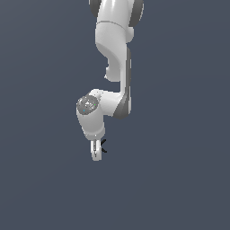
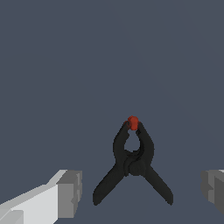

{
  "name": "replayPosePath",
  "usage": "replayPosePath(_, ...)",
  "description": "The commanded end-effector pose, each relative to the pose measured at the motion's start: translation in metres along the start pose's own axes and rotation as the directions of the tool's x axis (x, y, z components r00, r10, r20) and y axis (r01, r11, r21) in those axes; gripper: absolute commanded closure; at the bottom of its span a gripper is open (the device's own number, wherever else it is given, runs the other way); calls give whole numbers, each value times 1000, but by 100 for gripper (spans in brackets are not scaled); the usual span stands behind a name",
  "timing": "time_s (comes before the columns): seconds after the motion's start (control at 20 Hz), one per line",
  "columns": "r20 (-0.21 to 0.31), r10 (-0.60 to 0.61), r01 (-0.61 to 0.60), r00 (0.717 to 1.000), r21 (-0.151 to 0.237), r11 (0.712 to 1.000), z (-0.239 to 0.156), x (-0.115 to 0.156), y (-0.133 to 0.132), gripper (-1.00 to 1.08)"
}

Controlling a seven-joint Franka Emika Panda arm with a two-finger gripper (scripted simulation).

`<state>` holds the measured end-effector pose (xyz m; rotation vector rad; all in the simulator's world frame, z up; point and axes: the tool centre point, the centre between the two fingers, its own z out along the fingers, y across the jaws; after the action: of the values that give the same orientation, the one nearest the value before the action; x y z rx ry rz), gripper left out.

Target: Pick up the object and move it to a goal position.

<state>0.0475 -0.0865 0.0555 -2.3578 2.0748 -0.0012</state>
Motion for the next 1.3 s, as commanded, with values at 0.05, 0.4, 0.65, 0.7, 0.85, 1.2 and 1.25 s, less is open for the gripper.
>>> replayPosePath(0.05,0,2,-2,1000,-1,1000,17,0,1,-92)
replayPosePath(0.4,0,5,-5,1000,-1,1000,42,0,1,-92)
replayPosePath(0.65,0,5,-5,1000,-1,1000,42,0,0,108)
replayPosePath(0.7,0,5,-5,1000,-1,1000,42,0,0,108)
replayPosePath(0.85,0,5,-5,1000,-1,1000,42,0,0,108)
replayPosePath(1.2,0,5,-5,1000,-1,1000,42,-1,1,108)
replayPosePath(1.25,0,5,-5,1000,-1,1000,41,-2,2,108)
